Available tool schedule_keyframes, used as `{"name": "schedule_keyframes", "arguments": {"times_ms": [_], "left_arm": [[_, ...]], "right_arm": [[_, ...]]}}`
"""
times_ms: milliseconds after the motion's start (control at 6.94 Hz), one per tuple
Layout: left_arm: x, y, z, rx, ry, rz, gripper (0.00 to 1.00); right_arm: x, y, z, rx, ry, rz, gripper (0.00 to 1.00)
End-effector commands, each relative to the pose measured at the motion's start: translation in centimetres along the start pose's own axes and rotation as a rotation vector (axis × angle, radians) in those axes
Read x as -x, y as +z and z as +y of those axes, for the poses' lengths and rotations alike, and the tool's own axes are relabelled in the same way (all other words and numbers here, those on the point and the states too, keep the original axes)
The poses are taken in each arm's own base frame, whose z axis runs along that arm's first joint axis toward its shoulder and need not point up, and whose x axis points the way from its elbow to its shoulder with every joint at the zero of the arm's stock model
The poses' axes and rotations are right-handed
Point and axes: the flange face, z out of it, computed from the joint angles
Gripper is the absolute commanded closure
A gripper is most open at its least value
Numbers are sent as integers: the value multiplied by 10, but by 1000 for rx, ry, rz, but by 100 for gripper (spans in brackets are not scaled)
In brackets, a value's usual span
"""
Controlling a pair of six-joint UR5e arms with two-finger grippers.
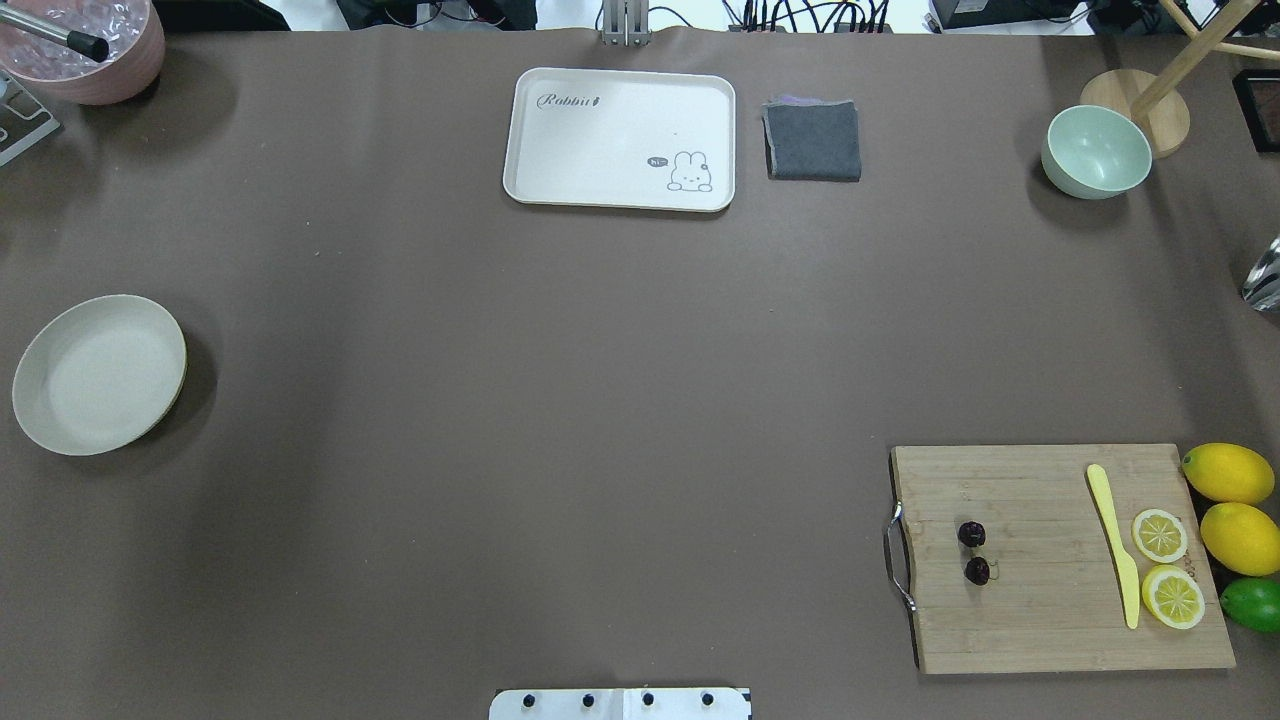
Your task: Place red cherry on plate
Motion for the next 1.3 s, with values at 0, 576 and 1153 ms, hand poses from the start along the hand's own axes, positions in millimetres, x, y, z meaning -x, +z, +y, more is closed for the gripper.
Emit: {"name": "schedule_keyframes", "arguments": {"times_ms": [0, 576, 1153], "left_arm": [[-1, 1, 1, 3, 1, 1, 2], [-36, 12, -9, -1, 79, 37, 2], [-102, 79, 4, -24, 39, 121, 2]], "right_arm": [[1, -1, -1, -3, -2, 0, 0], [7, -7, -3, -15, -12, -1, 0], [6, -6, -3, -14, -12, 4, 0]]}}
